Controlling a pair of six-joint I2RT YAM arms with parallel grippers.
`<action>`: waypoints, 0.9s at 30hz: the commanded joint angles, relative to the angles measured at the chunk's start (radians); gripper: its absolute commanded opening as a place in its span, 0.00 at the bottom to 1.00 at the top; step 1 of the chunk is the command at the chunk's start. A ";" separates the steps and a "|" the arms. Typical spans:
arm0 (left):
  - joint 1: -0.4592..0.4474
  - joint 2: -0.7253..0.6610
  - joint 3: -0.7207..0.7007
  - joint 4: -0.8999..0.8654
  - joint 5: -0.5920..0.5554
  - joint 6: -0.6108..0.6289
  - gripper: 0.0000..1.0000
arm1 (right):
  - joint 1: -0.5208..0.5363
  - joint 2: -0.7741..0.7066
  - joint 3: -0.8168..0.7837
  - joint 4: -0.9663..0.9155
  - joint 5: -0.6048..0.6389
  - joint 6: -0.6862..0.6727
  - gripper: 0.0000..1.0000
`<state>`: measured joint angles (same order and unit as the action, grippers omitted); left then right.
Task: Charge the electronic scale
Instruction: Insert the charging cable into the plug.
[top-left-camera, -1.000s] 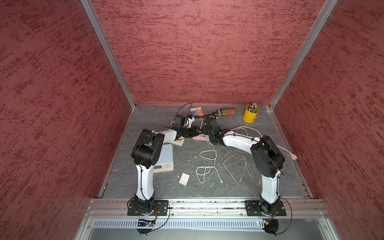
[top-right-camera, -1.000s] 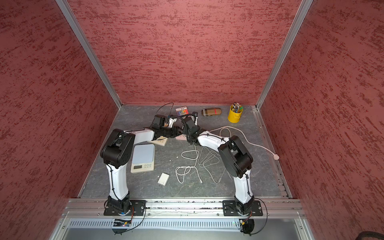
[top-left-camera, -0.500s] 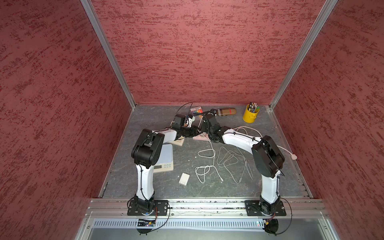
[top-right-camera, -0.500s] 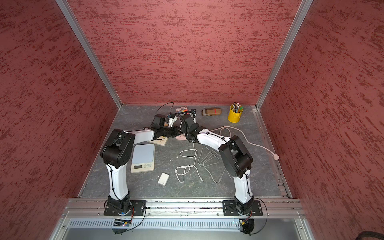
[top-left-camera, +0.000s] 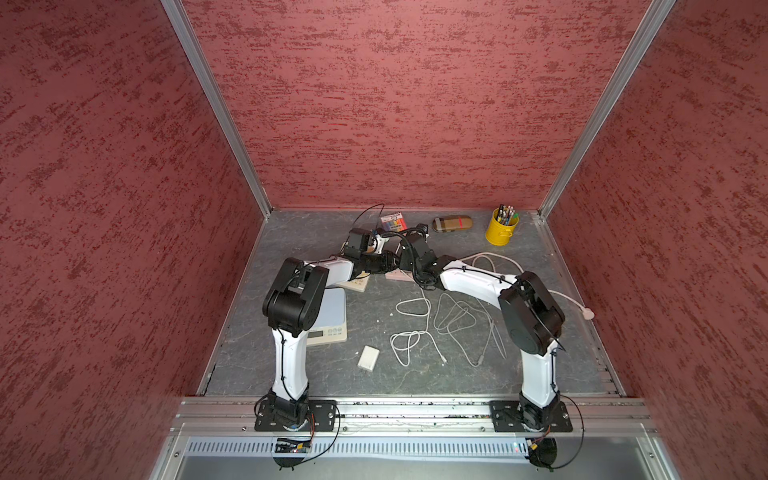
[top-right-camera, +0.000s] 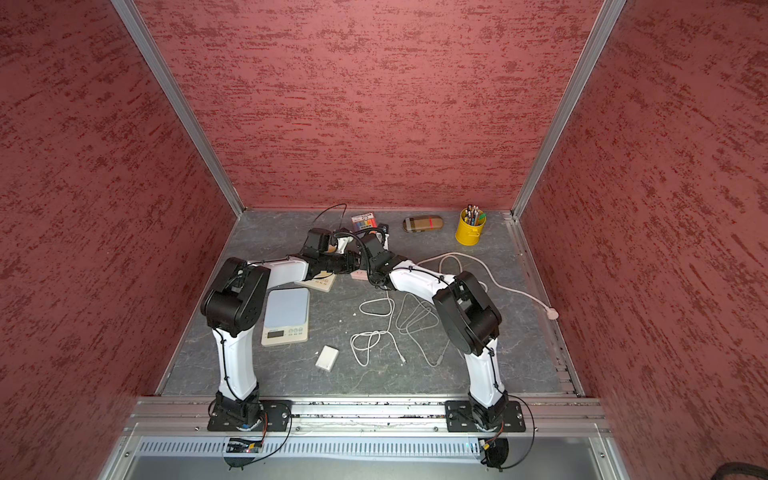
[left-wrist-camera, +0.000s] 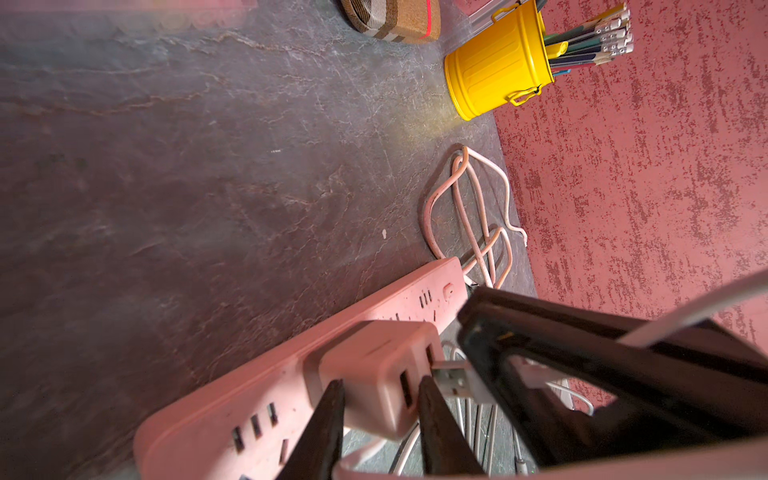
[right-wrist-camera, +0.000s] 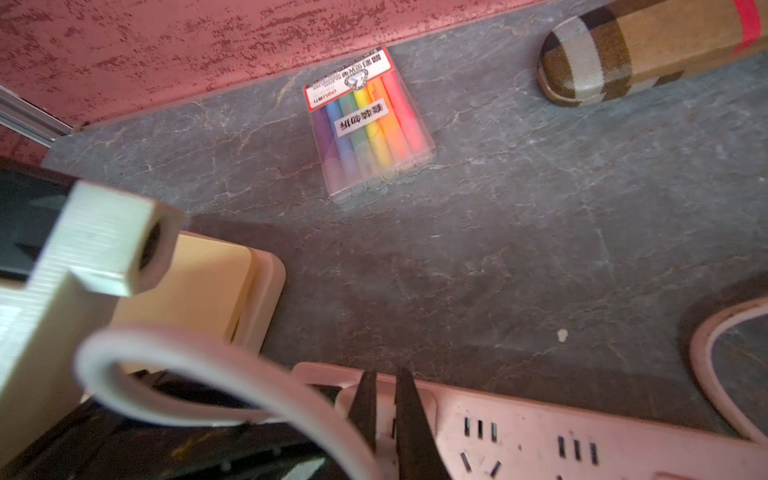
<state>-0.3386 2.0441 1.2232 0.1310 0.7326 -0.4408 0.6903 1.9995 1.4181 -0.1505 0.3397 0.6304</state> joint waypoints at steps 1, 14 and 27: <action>-0.003 0.031 0.006 0.002 0.002 -0.002 0.30 | 0.006 0.019 0.035 -0.040 0.028 0.012 0.00; -0.008 0.034 0.011 0.004 0.010 -0.003 0.27 | 0.011 0.055 0.100 -0.112 0.088 -0.026 0.00; -0.010 0.031 0.012 -0.002 0.012 -0.003 0.27 | 0.031 0.094 0.125 -0.169 0.095 -0.021 0.00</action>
<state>-0.3378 2.0441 1.2232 0.1368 0.7341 -0.4412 0.7074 2.0636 1.5307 -0.2447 0.4149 0.6025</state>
